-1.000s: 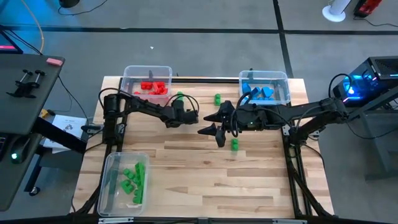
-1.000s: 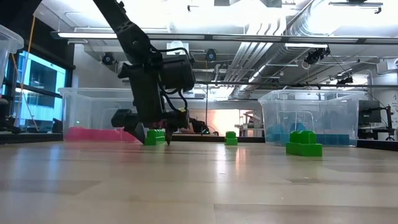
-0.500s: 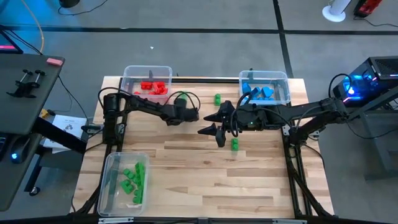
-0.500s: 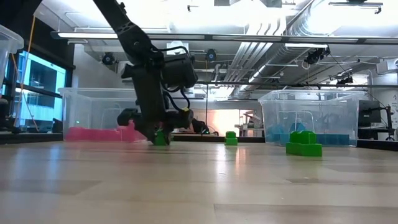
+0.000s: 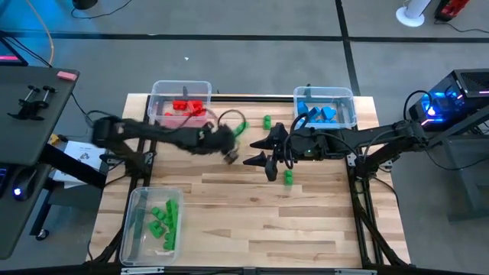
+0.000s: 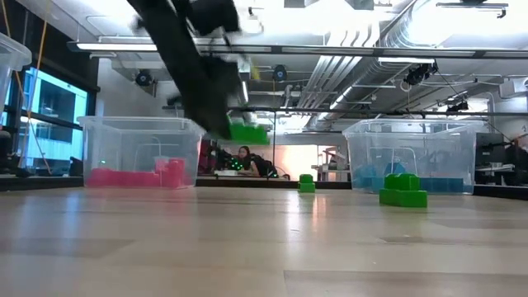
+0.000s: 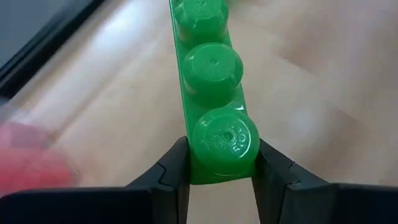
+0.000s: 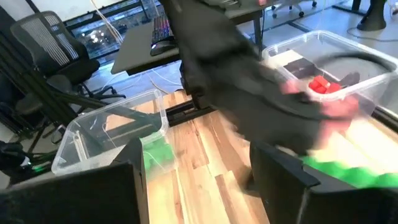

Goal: Sort blocks
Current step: Put the green game piece into the bottom left transparent bin

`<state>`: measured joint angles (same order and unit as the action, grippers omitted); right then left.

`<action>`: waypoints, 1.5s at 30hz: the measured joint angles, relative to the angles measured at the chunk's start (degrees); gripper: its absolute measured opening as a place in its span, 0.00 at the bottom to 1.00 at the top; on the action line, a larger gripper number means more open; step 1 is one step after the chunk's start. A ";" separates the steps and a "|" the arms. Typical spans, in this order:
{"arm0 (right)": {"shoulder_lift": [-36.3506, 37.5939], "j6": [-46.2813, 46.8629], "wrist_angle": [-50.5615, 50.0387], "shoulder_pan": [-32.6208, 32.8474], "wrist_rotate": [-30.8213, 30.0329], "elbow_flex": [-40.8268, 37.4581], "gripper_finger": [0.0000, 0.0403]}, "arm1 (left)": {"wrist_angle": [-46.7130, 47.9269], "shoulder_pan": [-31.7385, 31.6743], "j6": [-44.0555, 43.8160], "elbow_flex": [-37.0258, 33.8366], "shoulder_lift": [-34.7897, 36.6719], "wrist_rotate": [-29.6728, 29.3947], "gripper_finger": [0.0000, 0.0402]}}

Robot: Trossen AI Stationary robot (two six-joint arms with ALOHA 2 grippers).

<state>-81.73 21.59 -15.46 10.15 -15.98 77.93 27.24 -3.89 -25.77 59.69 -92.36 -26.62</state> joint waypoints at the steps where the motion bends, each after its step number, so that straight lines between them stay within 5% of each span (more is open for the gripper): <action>1: 0.00 -0.74 0.01 0.00 -0.02 0.00 0.42 | 2.71 2.01 2.20 -0.07 3.17 1.40 0.24; 8: 0.00 -6.38 0.01 -0.04 -3.01 0.00 0.42 | 22.82 17.84 -0.73 -0.05 24.53 13.30 0.24; 16: 0.00 -9.22 -0.14 -2.22 -3.78 0.00 0.42 | 26.53 38.75 -37.96 -0.05 44.22 31.17 0.24; 20: 0.00 -9.11 -0.16 -3.77 -3.65 0.00 0.42 | 26.38 47.84 -56.15 -0.01 47.56 36.53 0.24; 26: 0.00 -9.04 -0.51 -4.55 -2.38 0.00 0.42 | 33.86 58.38 -72.34 -0.01 44.82 49.14 0.26; 41: 0.00 -8.32 -3.47 -4.51 1.47 0.00 0.42 | 27.90 57.94 -70.43 -0.03 40.67 51.40 0.56; 45: 0.00 -5.76 -3.53 -4.50 5.79 0.00 0.42 | 24.49 53.22 -61.54 -0.03 40.94 44.80 0.60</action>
<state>-81.73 15.83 -18.98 5.65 -10.18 77.93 51.73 49.33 -87.31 59.66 -51.42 18.18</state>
